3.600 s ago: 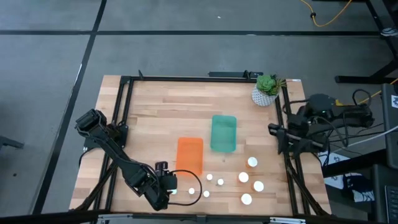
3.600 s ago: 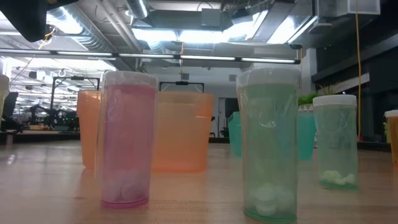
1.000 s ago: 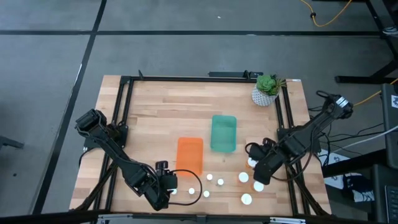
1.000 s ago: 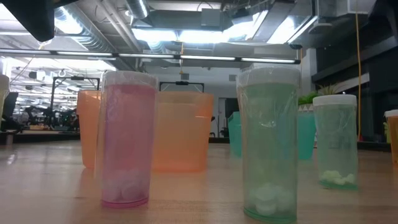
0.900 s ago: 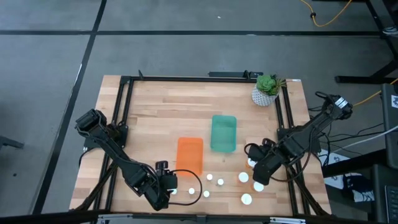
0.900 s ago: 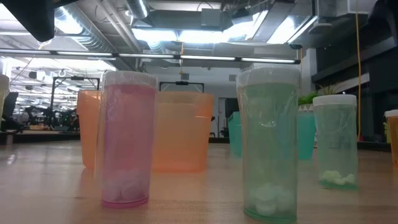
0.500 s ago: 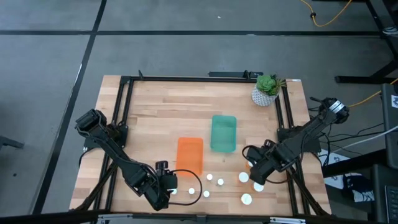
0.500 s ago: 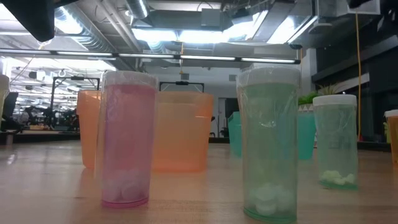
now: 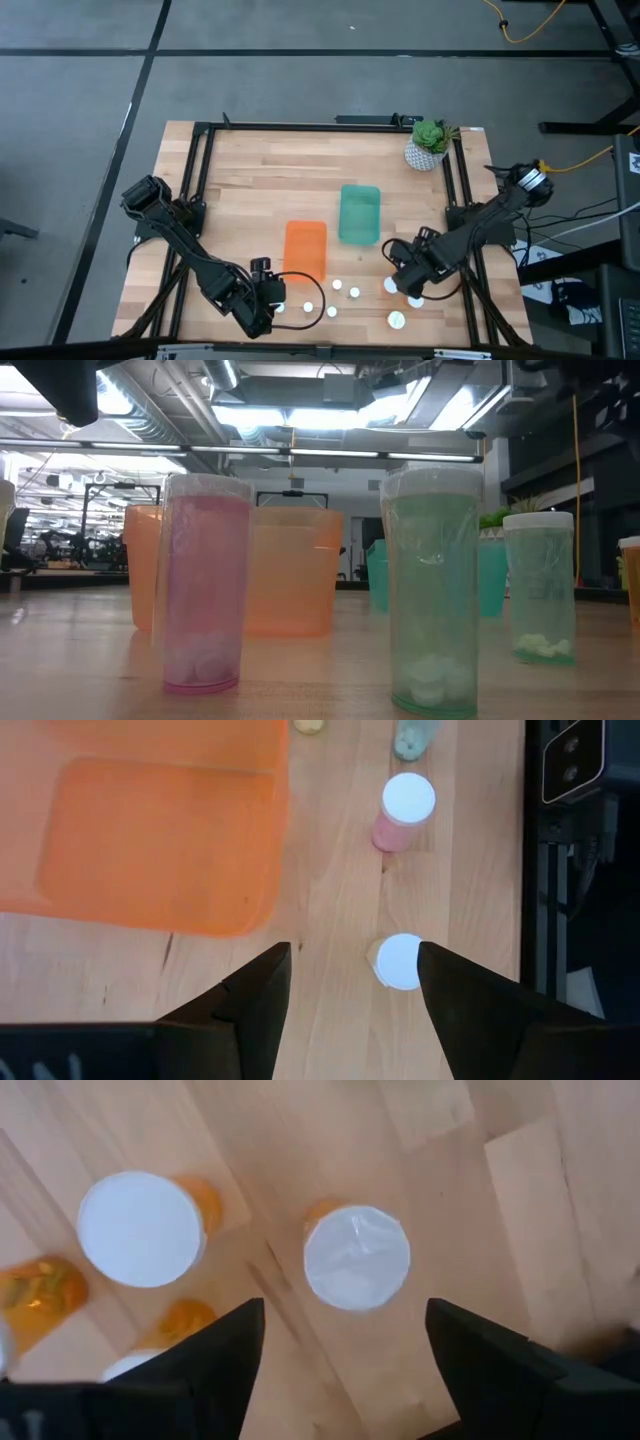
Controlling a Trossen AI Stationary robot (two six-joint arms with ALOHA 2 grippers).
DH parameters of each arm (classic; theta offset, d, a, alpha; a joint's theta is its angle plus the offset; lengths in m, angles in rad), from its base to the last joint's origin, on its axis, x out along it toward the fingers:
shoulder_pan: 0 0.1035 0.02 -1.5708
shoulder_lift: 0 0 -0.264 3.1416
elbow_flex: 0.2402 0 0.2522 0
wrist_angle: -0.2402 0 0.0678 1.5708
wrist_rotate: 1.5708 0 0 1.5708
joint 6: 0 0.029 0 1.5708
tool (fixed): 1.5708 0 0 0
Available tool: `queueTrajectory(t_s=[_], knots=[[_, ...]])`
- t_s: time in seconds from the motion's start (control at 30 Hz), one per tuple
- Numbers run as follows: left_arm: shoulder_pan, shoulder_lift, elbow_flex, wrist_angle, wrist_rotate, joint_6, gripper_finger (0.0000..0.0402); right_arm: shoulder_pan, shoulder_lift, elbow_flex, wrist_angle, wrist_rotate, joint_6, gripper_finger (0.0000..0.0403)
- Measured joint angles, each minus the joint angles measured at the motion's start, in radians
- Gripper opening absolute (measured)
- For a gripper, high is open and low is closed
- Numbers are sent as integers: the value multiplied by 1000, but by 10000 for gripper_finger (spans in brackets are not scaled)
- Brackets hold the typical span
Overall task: Pick and place medicine bottles into bin by pill shape (circle, oval)
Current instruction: Put the big orange capsule bottle into the green bin
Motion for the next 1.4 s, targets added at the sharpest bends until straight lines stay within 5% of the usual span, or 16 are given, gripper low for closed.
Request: queueTrajectory(t_s=[0.5,0.87,1.4], knots=[[0,0,0,0,0,0,212,-34,13,-32,-13,-6,-473,280],[0,0,0,0,0,0,212,-34,13,-174,100,-51,-490,280],[0,0,0,0,0,0,212,-34,13,-178,231,2,-539,276]])
